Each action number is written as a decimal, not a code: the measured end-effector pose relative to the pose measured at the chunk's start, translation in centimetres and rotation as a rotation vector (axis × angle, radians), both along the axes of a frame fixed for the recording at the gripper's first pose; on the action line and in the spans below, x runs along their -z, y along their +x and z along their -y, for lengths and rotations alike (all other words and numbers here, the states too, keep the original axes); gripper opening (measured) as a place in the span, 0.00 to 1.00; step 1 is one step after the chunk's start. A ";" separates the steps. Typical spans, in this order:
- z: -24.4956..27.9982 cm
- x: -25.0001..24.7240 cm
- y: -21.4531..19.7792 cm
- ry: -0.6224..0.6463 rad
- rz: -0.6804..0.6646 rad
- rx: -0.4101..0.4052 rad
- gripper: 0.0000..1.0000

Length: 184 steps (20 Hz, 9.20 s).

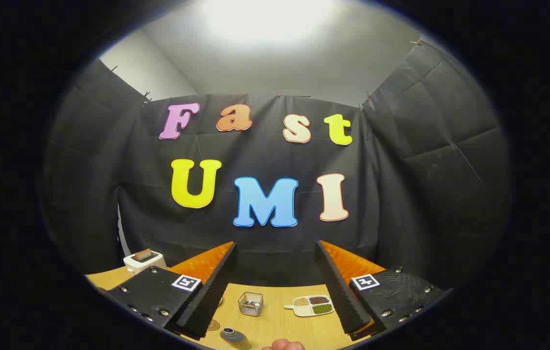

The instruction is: Take the bottle from table, then pour the juice into the cup, finally place the bottle on the coaster

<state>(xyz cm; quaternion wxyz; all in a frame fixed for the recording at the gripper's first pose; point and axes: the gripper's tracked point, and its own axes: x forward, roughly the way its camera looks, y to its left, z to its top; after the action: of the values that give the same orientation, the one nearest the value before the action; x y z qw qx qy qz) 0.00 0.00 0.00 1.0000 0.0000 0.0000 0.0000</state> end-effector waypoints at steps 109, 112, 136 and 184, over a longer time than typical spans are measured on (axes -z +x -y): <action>-25.1 31.1 2.3 -1.409 -0.283 -0.529 0.79; -25.7 31.0 2.9 -1.491 -0.247 -0.543 0.79; -27.4 30.1 4.6 -1.901 -0.113 -0.606 0.79; -28.8 27.4 6.2 -2.160 0.054 -0.675 0.79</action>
<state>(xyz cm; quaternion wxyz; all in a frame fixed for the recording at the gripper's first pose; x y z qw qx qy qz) 6.24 28.77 -27.41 0.4251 -0.8637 -0.0218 0.2699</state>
